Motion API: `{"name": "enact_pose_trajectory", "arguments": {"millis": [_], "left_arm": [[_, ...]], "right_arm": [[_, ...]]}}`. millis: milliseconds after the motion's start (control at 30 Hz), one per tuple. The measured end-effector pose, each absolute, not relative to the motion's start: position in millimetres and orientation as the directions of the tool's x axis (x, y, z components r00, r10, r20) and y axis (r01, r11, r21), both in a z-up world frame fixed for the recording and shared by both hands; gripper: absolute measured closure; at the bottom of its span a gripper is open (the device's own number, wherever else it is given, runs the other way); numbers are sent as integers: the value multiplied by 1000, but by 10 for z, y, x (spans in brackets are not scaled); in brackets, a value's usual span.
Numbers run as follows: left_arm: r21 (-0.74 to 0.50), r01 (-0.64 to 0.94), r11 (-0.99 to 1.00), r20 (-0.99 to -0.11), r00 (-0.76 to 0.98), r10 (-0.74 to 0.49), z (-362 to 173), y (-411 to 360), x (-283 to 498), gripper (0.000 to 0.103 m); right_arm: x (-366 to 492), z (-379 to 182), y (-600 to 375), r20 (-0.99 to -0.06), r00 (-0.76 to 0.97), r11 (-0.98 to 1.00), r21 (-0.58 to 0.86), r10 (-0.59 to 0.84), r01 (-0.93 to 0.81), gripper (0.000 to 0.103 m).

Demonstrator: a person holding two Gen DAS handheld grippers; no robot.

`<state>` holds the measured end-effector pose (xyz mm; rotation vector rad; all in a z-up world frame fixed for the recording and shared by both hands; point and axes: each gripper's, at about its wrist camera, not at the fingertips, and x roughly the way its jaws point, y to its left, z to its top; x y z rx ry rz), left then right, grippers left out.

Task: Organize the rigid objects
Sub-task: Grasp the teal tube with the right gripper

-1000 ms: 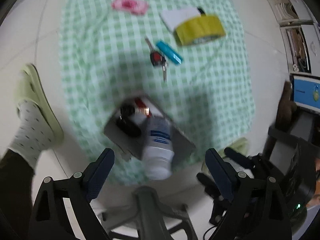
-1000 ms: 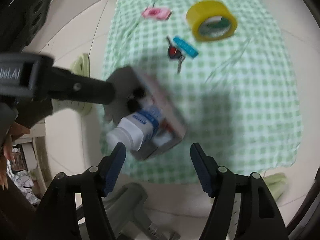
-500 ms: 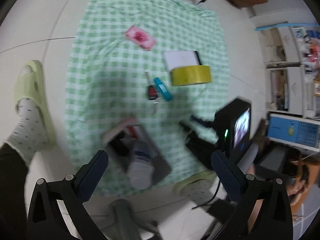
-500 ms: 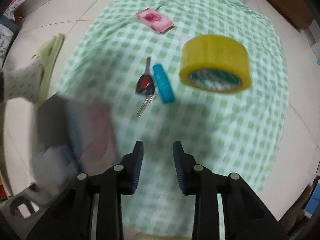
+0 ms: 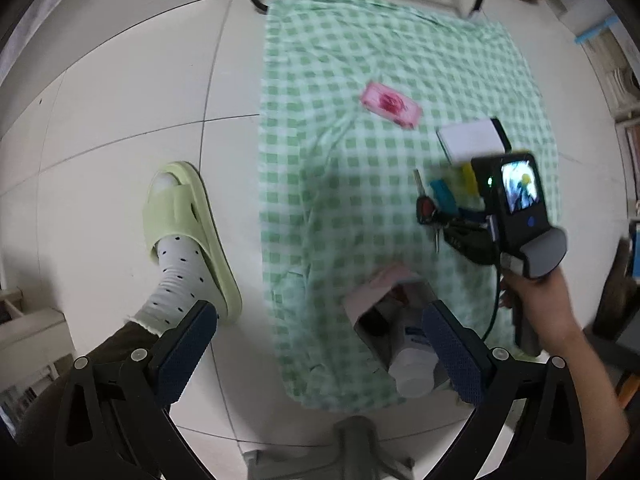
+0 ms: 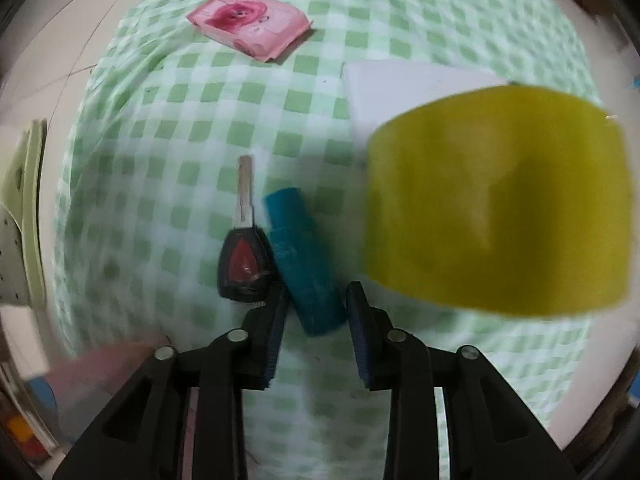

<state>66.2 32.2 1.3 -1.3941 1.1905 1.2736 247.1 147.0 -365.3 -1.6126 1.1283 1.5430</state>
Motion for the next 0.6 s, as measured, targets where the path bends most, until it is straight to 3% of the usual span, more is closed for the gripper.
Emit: {"name": "enact_pose_trajectory", "arguments": {"millis": [133, 300, 467, 600], "left_arm": [[9, -982, -190, -994, 12, -105, -28, 311, 610, 0], [-65, -970, -233, -993, 87, -84, -33, 337, 598, 0], [-170, -952, -255, -980, 190, -54, -78, 269, 646, 19], [-305, -900, -312, -941, 336, -49, -179, 208, 638, 20]], "right_arm": [[2456, -3570, 1427, -972, -114, -432, 194, -206, -881, 78], [2528, -2985, 1269, -946, -263, -391, 318, -187, -864, 78], [2585, -2286, 965, -900, -409, -356, 435, -151, -827, 78], [2613, -1849, 675, -835, -534, -322, 546, -132, -774, 78]]}}
